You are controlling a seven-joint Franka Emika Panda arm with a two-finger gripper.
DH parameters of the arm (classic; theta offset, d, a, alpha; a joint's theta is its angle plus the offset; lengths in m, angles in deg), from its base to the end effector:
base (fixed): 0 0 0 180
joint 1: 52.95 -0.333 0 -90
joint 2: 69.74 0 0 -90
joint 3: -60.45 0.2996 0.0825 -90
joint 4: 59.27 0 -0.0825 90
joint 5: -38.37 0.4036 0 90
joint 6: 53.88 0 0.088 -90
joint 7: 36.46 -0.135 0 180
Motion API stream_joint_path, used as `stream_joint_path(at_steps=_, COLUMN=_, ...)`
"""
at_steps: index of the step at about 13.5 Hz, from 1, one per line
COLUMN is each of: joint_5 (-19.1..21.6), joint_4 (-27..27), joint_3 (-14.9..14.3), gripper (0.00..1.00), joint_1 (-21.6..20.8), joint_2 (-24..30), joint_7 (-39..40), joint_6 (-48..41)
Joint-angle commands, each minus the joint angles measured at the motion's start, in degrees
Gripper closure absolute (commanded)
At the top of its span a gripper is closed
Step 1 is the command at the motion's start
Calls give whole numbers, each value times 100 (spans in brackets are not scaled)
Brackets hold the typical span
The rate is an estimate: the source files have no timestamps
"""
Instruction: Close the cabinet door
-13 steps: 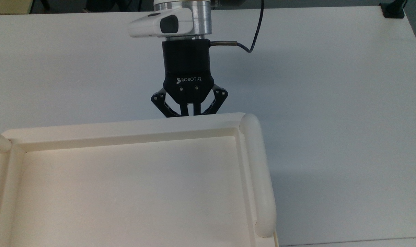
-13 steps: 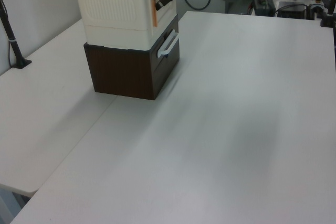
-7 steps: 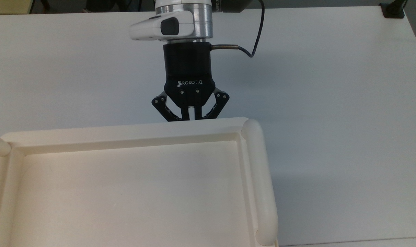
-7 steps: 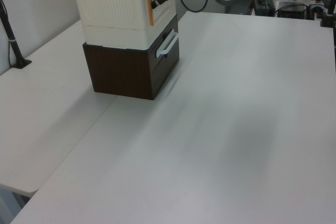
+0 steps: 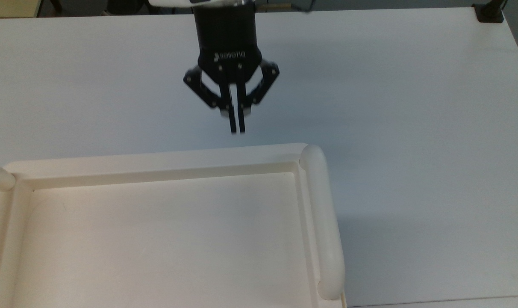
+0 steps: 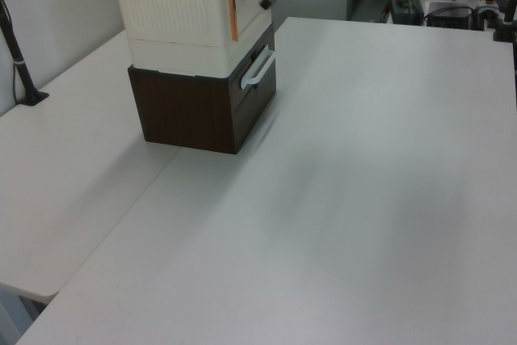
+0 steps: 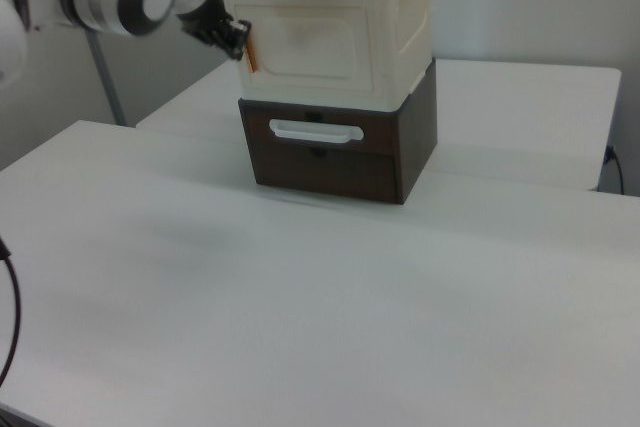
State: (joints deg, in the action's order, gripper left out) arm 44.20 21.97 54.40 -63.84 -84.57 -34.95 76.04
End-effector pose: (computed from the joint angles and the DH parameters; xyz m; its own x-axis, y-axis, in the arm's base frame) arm 0.7107 0.0741 0.5788 0.8283 0.0491 0.5582 0.0989 -0.9933 -0.0595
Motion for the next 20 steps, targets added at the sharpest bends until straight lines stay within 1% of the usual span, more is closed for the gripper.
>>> stream_joint_path(at_steps=1, joint_5=-2, joint_4=506, joint_3=358, gripper=81, joint_1=508, joint_2=981, joint_7=-412, joint_6=-2219)
stream_joint_path(at_steps=2, joint_5=-46, joint_4=663, joint_3=489, gripper=78, joint_1=639, joint_2=1131, joint_7=-667, joint_6=-2704)
stream_joint_path(at_steps=3, joint_5=-125, joint_4=882, joint_3=708, gripper=67, joint_1=815, joint_2=1306, joint_7=-904, joint_6=-3013)
stream_joint_path(at_steps=4, joint_5=-317, joint_4=1102, joint_3=954, gripper=43, joint_1=1008, joint_2=1482, joint_7=-1141, joint_6=-3181)
stream_joint_path(at_steps=5, joint_5=-432, joint_4=1244, joint_3=1104, gripper=5, joint_1=1175, joint_2=1623, joint_7=-1466, joint_6=-3375)
stream_joint_path(at_steps=6, joint_5=-494, joint_4=1288, joint_3=1140, gripper=0, joint_1=1246, joint_2=1703, joint_7=-1808, joint_6=-3672)
stream_joint_path(at_steps=7, joint_5=-573, joint_4=1289, joint_3=1141, gripper=0, joint_1=1290, joint_2=1747, joint_7=-1942, joint_6=-4041)
stream_joint_path(at_steps=8, joint_5=-600, joint_4=1289, joint_3=1149, gripper=0, joint_1=1352, joint_2=1791, joint_7=-1839, joint_6=-4332)
stream_joint_path(at_steps=9, joint_5=-600, joint_4=1315, joint_3=1150, gripper=0, joint_1=1431, joint_2=1800, joint_7=-1516, joint_6=-4448)
stream_joint_path(at_steps=10, joint_5=-565, joint_4=1368, joint_3=1089, gripper=0, joint_1=1458, joint_2=1809, joint_7=-1156, joint_6=-4466)
stream_joint_path(at_steps=12, joint_5=-547, joint_4=1360, joint_3=1018, gripper=0, joint_1=1493, joint_2=1914, joint_7=-707, joint_6=-4484)
stream_joint_path(at_steps=13, joint_5=-539, joint_4=1351, joint_3=879, gripper=0, joint_1=1519, joint_2=1923, joint_7=-513, joint_6=-4501)
stream_joint_path(at_steps=14, joint_5=-538, joint_4=1333, joint_3=825, gripper=0, joint_1=1511, joint_2=1914, joint_7=-294, joint_6=-4519)
stream_joint_path(at_steps=16, joint_5=-556, joint_4=1149, joint_3=632, gripper=0, joint_1=1458, joint_2=1748, joint_7=-169, joint_6=-4458)
stream_joint_path(at_steps=18, joint_5=-556, joint_4=1008, joint_3=596, gripper=0, joint_1=1449, joint_2=1616, joint_7=-221, joint_6=-4449)
stream_joint_path(at_steps=20, joint_5=-556, joint_4=999, joint_3=552, gripper=0, joint_1=1440, joint_2=1607, joint_7=-186, joint_6=-4379)
